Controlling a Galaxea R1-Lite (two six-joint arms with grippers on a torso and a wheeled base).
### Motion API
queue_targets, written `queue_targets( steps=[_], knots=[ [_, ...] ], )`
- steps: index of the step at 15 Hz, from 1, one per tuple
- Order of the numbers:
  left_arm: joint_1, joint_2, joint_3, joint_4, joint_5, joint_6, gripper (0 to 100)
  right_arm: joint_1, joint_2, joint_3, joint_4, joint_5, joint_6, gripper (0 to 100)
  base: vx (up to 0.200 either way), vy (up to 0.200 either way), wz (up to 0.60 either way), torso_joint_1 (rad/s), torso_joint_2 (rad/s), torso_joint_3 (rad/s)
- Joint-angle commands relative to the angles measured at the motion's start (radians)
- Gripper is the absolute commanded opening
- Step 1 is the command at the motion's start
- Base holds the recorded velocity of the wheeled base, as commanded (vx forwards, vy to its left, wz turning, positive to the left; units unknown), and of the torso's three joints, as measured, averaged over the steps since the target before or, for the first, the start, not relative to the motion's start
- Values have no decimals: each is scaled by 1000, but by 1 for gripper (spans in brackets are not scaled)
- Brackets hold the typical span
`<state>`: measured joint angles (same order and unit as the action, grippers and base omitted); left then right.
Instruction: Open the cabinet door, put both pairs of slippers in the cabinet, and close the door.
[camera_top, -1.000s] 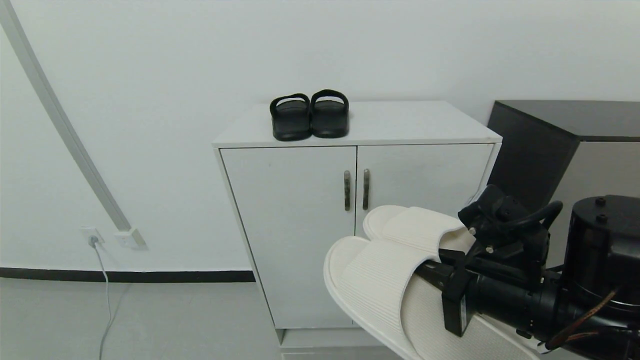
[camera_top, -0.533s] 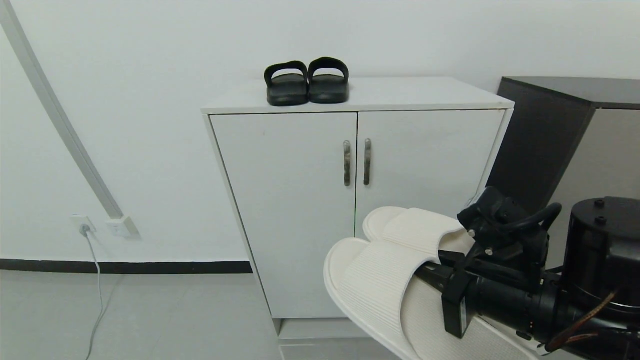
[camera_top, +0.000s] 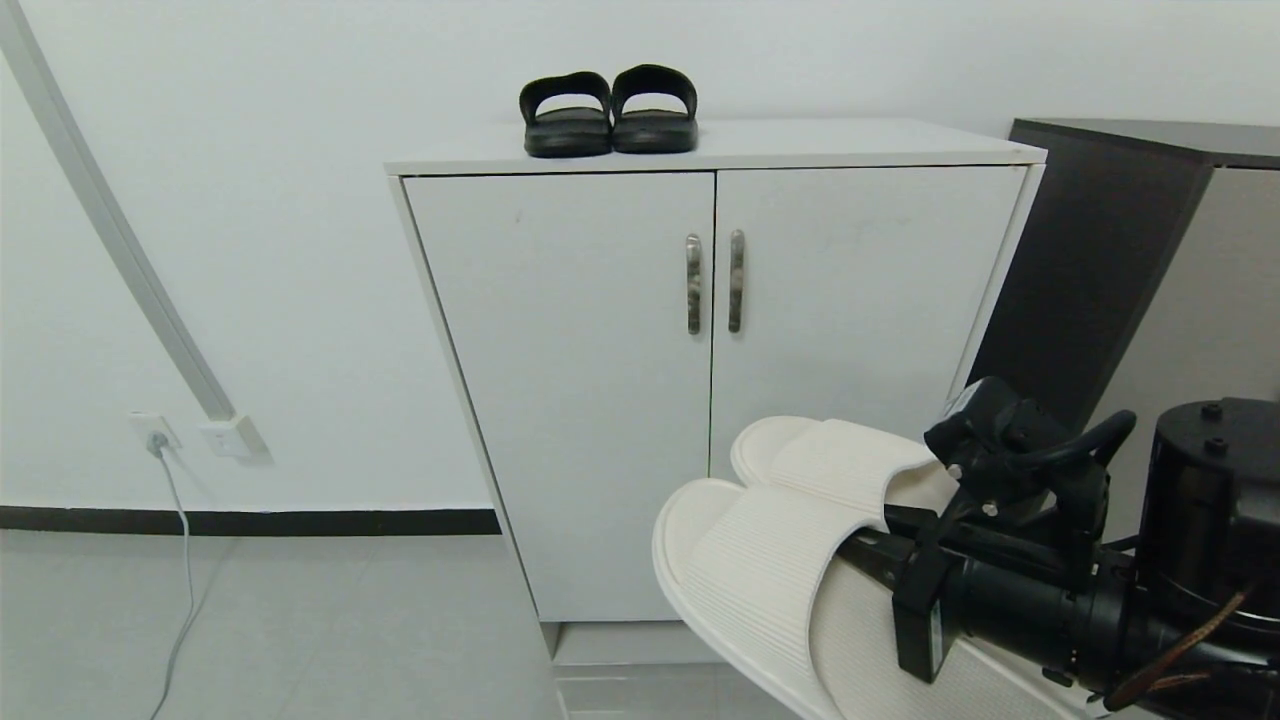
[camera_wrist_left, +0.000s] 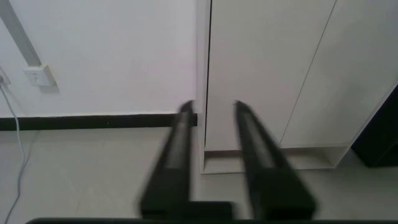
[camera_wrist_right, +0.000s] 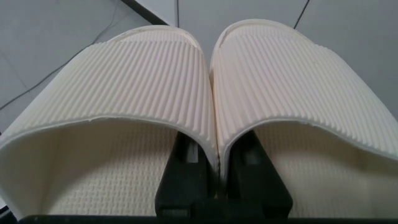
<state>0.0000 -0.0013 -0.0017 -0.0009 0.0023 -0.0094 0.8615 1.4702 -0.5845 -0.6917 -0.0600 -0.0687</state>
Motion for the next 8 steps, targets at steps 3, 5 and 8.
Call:
queue_targets(
  steps=[3, 5, 8],
  knots=[
    [0, 1, 0, -1, 2, 0, 100, 1, -1, 2, 0, 0, 0, 0, 0, 0, 0, 0, 0, 0],
    [0, 1, 0, -1, 1, 2, 100, 1, 1, 3, 0, 0, 0, 0, 0, 0, 0, 0, 0, 0],
    [0, 1, 0, 1, -1, 12, 100, 1, -1, 3, 0, 0, 0, 0, 0, 0, 0, 0, 0, 0]
  ],
)
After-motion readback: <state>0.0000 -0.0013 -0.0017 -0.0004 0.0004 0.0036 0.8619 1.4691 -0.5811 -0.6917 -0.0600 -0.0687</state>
